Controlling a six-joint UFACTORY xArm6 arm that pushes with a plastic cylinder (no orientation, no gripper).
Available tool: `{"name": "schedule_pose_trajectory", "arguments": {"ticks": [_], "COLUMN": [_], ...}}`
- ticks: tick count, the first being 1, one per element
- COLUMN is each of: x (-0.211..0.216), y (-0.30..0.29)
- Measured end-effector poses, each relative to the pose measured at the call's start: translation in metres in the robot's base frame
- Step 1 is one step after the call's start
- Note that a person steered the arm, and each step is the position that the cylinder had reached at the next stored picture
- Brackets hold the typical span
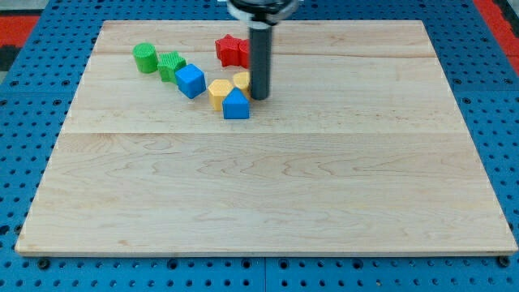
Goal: Slightly push the red circle to the right of the red star
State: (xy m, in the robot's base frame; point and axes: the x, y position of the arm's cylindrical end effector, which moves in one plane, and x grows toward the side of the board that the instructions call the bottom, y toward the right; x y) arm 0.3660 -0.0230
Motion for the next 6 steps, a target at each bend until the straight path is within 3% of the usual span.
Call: {"name": "schedule_pose_trajectory", "arguments": {"ticks": [2,5,6], "x": [-0.039,-0.077,-0.08], "y": [-0.052,-0.001,-0.069]}}
